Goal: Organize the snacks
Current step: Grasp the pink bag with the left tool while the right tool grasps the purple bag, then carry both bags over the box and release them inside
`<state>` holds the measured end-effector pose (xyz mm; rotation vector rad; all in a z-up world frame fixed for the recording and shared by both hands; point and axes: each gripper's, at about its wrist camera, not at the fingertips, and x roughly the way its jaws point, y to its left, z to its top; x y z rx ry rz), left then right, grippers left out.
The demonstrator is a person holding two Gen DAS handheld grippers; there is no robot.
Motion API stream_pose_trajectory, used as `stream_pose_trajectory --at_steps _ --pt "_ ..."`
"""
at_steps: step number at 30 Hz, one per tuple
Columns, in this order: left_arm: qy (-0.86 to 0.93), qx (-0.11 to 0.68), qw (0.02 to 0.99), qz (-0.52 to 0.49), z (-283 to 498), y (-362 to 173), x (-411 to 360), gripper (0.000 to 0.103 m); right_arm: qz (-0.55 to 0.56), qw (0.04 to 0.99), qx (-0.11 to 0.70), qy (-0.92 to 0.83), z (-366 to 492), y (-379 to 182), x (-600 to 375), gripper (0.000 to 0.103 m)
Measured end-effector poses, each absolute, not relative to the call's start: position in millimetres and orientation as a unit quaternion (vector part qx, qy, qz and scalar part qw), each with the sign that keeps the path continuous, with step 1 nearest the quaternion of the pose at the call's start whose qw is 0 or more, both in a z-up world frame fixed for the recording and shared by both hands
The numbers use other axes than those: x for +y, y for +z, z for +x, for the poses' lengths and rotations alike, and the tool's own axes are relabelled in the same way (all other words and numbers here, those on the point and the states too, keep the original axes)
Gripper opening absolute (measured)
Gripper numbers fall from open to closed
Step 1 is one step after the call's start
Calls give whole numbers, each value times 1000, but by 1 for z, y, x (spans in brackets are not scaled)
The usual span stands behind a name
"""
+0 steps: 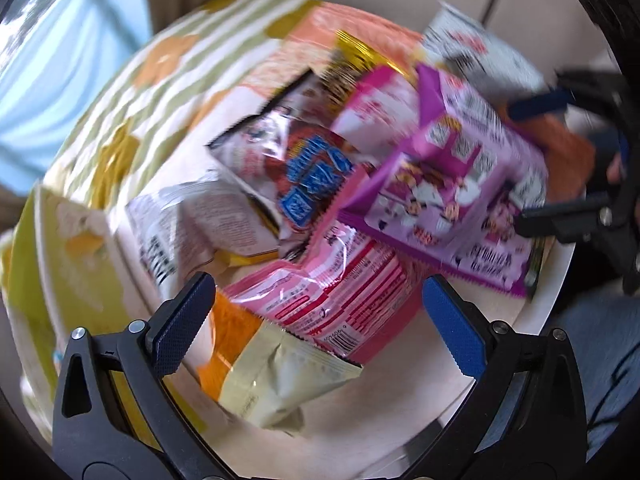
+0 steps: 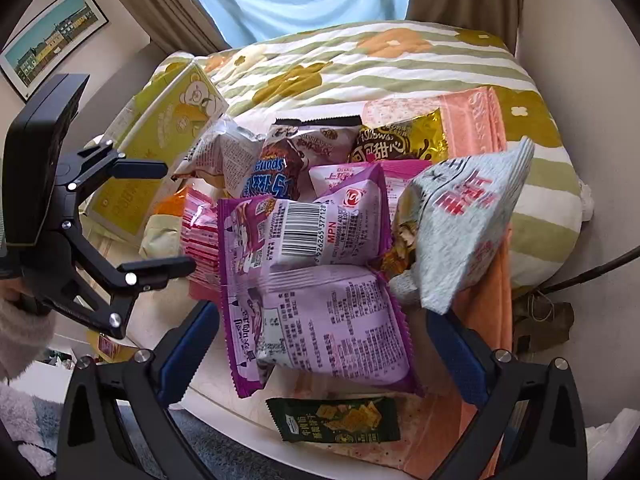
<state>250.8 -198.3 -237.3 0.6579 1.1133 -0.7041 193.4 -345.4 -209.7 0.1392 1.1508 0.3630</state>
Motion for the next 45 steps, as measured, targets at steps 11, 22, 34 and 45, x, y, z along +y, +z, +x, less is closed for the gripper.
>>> stream_pose_trajectory --at_steps 11,22,34,45 --pt "-381 495 687 371 242 -273 -217 102 46 806 566 164 207 -228 -333 103" --pt "-401 463 670 419 225 -280 -221 85 43 802 571 171 209 -239 -328 95" --pt "-390 462 681 413 212 -268 -213 79 38 810 556 182 201 -229 -329 62" --pt "-357 448 722 387 205 -229 -197 79 37 835 521 175 183 -192 -338 60"
